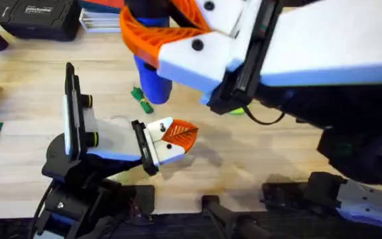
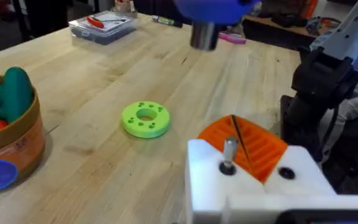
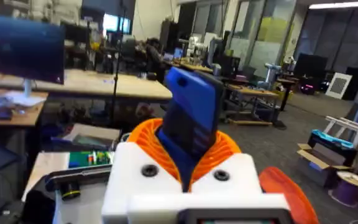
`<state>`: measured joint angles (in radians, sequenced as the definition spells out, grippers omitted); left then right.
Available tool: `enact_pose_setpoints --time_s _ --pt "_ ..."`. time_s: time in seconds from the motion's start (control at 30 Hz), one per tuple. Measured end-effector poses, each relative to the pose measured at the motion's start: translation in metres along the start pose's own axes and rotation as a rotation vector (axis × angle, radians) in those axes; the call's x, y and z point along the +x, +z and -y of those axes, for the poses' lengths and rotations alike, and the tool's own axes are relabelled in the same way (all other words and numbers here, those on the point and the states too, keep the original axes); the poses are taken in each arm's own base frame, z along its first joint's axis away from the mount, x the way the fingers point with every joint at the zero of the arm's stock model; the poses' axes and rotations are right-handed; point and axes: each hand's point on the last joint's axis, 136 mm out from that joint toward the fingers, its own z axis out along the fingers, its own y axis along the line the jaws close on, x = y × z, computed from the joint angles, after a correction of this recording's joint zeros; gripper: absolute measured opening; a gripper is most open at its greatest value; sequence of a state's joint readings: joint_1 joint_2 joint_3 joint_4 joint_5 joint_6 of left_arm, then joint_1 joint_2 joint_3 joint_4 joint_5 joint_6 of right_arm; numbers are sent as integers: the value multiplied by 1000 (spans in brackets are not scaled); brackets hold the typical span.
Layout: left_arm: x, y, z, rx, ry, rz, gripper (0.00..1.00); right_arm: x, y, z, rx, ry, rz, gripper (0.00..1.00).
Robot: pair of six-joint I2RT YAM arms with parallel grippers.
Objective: Pick up the gripper from the table and insert it into the empty holder that is missing its gripper. Then pick up a screw, insert it into the mounting hole, and use the screwdriver to tighten it. Finally, clean up the table by picking up the vegetable and placing it into the bucket.
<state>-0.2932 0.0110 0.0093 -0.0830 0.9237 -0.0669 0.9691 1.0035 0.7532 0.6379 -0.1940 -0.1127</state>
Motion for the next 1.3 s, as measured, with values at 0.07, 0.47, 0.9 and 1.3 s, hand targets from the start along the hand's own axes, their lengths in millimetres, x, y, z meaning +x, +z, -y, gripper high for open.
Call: enact_pose_setpoints --time_s 0.07,0.47,0.9,1.3 --pt "0 0 0 0 0 0 5 3 1 0 -6 -25 -32 24" --pt "0 0 0 0 0 0 5 147 -109 147 444 -395 -845 24" --pt "0 0 0 0 0 0 5 252 -292 258 605 -446 -1590 24" --pt "0 0 0 0 0 0 5 332 -300 238 267 -427 -1740 445"
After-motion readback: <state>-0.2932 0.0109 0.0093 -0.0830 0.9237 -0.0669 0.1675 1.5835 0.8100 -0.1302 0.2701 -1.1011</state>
